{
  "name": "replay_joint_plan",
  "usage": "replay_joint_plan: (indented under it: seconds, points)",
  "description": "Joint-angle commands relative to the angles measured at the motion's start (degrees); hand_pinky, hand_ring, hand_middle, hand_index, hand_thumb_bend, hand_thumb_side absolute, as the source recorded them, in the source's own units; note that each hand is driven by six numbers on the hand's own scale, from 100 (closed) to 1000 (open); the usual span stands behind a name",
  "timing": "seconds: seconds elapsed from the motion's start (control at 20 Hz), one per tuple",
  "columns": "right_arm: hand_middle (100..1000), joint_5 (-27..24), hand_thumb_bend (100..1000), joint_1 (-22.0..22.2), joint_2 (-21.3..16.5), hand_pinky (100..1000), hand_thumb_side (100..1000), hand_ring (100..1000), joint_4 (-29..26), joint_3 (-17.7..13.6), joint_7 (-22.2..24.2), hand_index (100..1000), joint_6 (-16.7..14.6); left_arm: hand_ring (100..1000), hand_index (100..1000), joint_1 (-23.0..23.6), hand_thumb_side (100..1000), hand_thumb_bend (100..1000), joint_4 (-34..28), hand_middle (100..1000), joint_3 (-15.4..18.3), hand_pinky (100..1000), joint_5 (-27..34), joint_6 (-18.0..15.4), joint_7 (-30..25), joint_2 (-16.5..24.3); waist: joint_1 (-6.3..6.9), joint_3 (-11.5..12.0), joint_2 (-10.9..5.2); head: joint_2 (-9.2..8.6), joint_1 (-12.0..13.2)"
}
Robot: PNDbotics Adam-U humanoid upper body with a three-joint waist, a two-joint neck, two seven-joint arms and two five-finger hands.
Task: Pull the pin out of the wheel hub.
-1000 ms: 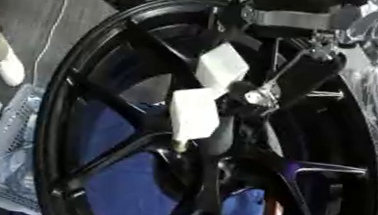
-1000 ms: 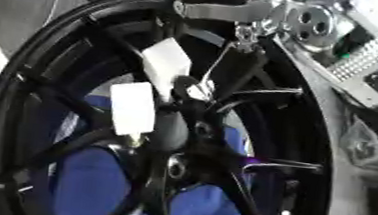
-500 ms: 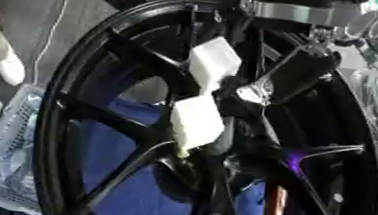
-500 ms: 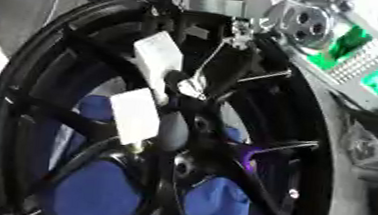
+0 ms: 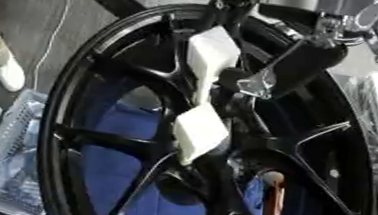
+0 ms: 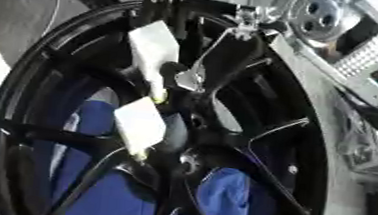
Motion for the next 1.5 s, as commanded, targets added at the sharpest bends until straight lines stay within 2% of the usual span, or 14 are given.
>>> replay_joint_plan:
  seconds: [0.05, 0.4, 0.55, 0.9, 1.25, 1.5]
  points:
    - [298, -0.9, 100, -0.4, -2.5, 753, 100, 642, -0.7, -2.7, -0.3, 372, -0.5, 716, 805, -0.2, 740, 100, -0.9, 742, 0.7, 870, 0.3, -0.1, 0.0, 0.5, 0.62, -0.2, -2.11, -0.58, 0.4]
    - [286, -1.3, 100, 4.4, -5.8, 752, 100, 632, -0.7, -9.8, -4.9, 360, -1.6, 717, 805, -0.2, 739, 100, -0.9, 743, 0.9, 871, 0.3, -0.2, -0.2, 0.5, 0.97, -0.6, -2.11, -1.09, 1.1]
    - [281, 0.4, 100, 8.2, -8.3, 753, 100, 629, -0.7, -13.8, -7.5, 356, -0.6, 717, 805, 0.1, 739, 100, -0.9, 743, 1.2, 872, 0.1, -0.3, 0.0, 0.5, 1.33, -1.2, -1.81, -0.96, 1.6]
    - [266, 5.8, 100, 18.2, -11.3, 740, 100, 612, -0.3, -23.8, -13.7, 342, 5.1, 717, 806, 1.0, 738, 100, -0.9, 743, 1.9, 873, -0.4, -0.4, 0.8, 0.4, 2.38, -3.3, -1.20, -0.74, 3.0]
    - [281, 12.4, 100, 29.0, -10.0, 738, 100, 614, 8.0, -34.6, -20.3, 357, 11.7, 718, 806, 1.7, 737, 100, -0.9, 744, 2.2, 875, -0.8, -0.5, 1.2, 0.3, 3.35, -5.1, -1.36, -0.38, 3.9]
    - [299, 17.0, 100, 36.3, -9.4, 747, 100, 629, 12.9, -42.1, -25.0, 375, 16.3, 718, 806, 1.5, 736, 100, -0.9, 744, 1.9, 875, -0.7, -0.5, 1.0, 0.3, 3.61, -4.7, -1.51, -0.57, 3.4]
